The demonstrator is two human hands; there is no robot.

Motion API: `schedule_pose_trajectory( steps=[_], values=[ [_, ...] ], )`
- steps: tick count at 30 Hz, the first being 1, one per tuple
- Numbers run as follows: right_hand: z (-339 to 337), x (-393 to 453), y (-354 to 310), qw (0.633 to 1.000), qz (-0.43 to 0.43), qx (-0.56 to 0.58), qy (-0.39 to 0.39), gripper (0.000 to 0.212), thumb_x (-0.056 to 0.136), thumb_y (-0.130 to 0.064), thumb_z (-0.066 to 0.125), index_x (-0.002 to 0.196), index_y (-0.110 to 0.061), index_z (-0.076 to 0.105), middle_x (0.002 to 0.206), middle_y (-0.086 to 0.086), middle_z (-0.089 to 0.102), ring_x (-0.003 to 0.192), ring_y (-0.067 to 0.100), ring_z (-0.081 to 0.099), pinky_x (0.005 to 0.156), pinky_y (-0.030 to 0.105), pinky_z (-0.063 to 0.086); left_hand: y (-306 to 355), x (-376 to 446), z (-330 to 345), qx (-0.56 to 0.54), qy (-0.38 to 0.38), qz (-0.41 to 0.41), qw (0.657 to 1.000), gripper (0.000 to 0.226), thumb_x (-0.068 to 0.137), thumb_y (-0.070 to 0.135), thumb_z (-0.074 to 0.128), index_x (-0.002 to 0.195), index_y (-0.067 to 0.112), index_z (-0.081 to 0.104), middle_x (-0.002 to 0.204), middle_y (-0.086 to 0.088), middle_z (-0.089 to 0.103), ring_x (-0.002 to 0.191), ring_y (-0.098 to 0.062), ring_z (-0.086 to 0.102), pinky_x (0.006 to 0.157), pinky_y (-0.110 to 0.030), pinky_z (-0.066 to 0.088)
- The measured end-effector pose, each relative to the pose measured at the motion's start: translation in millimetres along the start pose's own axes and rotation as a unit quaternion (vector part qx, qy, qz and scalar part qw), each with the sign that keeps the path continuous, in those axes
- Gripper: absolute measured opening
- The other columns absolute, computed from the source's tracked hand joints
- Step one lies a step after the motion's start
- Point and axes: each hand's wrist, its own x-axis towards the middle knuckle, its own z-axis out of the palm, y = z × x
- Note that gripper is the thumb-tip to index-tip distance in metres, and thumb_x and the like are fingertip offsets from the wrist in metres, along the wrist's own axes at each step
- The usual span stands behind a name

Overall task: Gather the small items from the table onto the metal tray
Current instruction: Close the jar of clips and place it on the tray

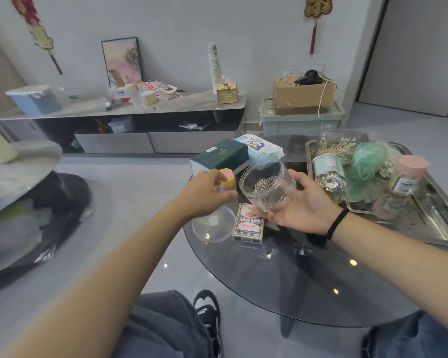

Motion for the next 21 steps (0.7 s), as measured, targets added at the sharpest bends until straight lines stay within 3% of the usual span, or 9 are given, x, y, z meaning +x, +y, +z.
schedule_pose_trajectory(
  steps=[3,8,11,16,21],
  values=[
    [2,-1,5,0.998,0.019,-0.045,0.035,0.043,0.083,-0.056,0.041,0.113,-0.035,0.063,0.137,0.017,0.051,0.112,0.041,0.048,0.070,0.031,0.039,-14,-6,4,0.095,-0.099,-0.046,0.989,0.075,0.079,0.050,0.066,0.139,0.013,0.040,0.143,-0.013,0.041,0.130,-0.027,0.042,0.107,-0.042,0.038],
    [3,-4,7,0.996,0.025,-0.060,0.059,0.042,0.078,-0.056,0.046,0.104,-0.032,0.068,0.130,0.015,0.056,0.101,0.037,0.054,0.069,0.032,0.041,-31,-11,20,0.186,-0.250,-0.072,0.947,0.112,0.072,0.057,0.069,0.151,0.012,0.004,0.160,-0.009,0.009,0.146,-0.030,0.018,0.116,-0.044,0.025],
    [5,-7,6,0.996,0.030,-0.054,0.058,0.038,0.075,-0.055,0.052,0.091,-0.029,0.074,0.124,0.015,0.058,0.102,0.037,0.055,0.079,0.038,0.048,-37,-8,23,0.187,-0.241,-0.060,0.950,0.116,0.069,0.054,0.075,0.151,0.012,0.005,0.158,-0.011,0.016,0.144,-0.031,0.022,0.115,-0.043,0.027],
    [9,-9,6,0.998,0.003,-0.036,0.054,0.035,0.074,-0.049,0.057,0.090,-0.024,0.075,0.118,0.014,0.066,0.107,0.039,0.061,0.091,0.046,0.049,-38,-6,2,0.122,-0.174,-0.035,0.977,0.102,0.066,0.044,0.081,0.146,0.015,0.025,0.145,-0.009,0.029,0.131,-0.027,0.039,0.106,-0.036,0.037],
    [17,-7,5,0.994,-0.052,-0.089,0.029,0.040,0.085,-0.049,0.043,0.114,-0.029,0.063,0.118,0.007,0.062,0.111,0.031,0.053,0.092,0.041,0.043,-27,-4,-13,0.045,-0.124,0.006,0.991,0.105,0.065,0.042,0.083,0.148,0.023,0.022,0.143,-0.004,0.024,0.126,-0.022,0.044,0.105,-0.032,0.038]
  ],
)
